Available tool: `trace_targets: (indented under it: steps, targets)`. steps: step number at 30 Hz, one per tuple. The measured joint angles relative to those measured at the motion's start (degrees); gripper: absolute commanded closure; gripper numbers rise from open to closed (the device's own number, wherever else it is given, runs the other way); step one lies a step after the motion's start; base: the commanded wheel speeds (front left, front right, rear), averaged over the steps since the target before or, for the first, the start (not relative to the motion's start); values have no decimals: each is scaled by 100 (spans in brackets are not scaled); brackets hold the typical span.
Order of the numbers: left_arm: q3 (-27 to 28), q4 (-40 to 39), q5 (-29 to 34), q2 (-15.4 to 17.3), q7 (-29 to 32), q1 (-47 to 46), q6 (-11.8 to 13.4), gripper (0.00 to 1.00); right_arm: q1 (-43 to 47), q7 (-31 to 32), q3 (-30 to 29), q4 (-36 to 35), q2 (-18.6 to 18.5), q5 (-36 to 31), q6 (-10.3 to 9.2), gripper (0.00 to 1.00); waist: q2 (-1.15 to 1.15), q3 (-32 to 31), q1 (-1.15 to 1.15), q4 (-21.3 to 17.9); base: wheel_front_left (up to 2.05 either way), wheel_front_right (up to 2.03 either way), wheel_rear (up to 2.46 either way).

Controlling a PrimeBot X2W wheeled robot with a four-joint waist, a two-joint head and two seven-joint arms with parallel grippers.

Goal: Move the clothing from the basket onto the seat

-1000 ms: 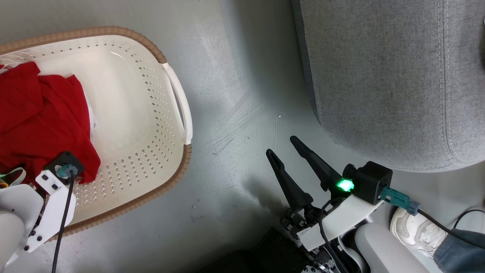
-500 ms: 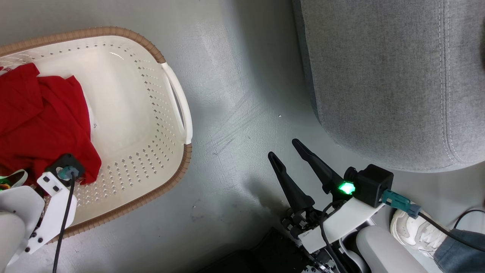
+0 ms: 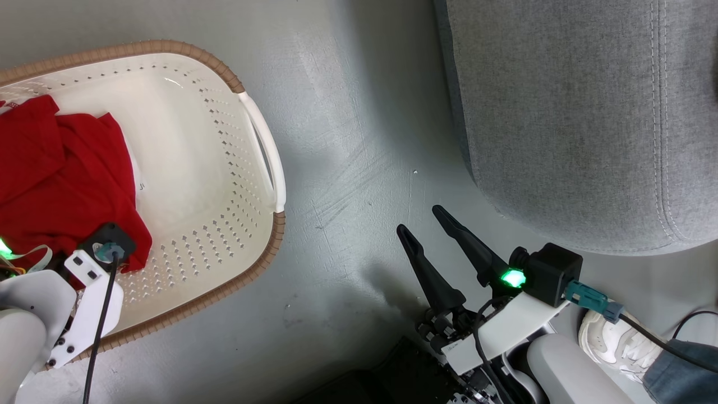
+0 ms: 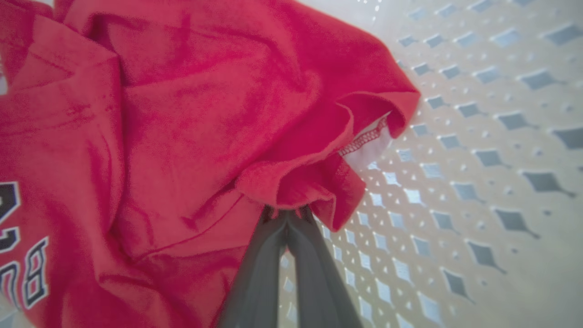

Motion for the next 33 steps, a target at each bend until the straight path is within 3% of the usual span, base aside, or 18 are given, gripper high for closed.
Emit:
trace_targets:
  steps: [18,33]
  targets:
    - [121,-77,-151,-7,-166,-47,4,100,-119,0,-63,23,0,7,0,0,0,-116,0,24,0,0,0]
    - [183,-334,-266,-259,-564,-50,63,100,-427,0,-500,227,-2,-63,0,0,0,-346,0,312,0,0,0]
